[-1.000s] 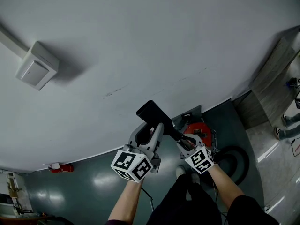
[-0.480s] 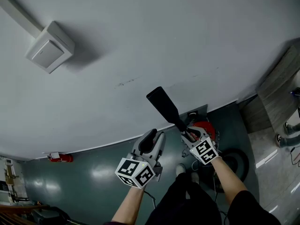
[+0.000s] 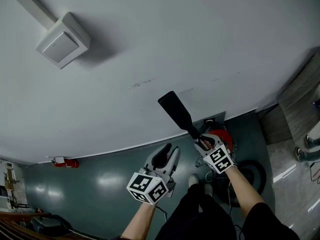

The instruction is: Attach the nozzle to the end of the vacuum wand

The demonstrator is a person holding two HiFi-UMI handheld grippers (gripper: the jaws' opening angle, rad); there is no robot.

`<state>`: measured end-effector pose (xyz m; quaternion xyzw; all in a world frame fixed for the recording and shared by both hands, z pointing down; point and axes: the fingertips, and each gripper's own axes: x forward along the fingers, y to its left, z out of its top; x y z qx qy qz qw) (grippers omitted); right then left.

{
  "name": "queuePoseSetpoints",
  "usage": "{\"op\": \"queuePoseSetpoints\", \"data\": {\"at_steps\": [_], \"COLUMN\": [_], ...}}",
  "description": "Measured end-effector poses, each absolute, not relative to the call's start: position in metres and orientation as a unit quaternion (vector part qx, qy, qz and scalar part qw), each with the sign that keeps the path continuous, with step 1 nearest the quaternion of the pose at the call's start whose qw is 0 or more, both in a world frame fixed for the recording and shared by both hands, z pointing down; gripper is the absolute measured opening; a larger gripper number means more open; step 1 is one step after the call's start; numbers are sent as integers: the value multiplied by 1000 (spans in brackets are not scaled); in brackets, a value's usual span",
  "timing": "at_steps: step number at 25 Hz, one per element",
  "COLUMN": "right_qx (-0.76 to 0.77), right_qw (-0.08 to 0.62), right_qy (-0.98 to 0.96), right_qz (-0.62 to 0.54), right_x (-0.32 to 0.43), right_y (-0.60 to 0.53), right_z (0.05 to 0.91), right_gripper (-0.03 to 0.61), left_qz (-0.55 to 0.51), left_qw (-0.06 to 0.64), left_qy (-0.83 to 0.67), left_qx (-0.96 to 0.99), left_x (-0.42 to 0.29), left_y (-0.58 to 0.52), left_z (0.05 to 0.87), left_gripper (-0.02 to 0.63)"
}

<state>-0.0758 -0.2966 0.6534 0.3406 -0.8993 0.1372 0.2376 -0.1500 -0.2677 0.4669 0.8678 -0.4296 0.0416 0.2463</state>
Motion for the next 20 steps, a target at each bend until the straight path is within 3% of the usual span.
{"op": "queuePoseSetpoints", "data": {"at_steps": [9, 18, 20], "right_qx": [360, 378, 376], "right_qw": [214, 83, 58], "right_qy": [-898, -897, -896], "right_qz": [136, 215, 230], "right_x": [-66, -46, -44], "right_y": [-286, -248, -234], "right_z": [632, 545, 527], "right_gripper": [166, 162, 128], "left_qz": [42, 35, 33], "left_qw": [241, 227, 222], "left_qy": [-429, -425, -425], "left_qx": [870, 876, 877], "left_x": [-145, -124, -118], "left_y": [-262, -230, -217], "left_z": [463, 447, 443], "left_gripper": [126, 122, 105]}}
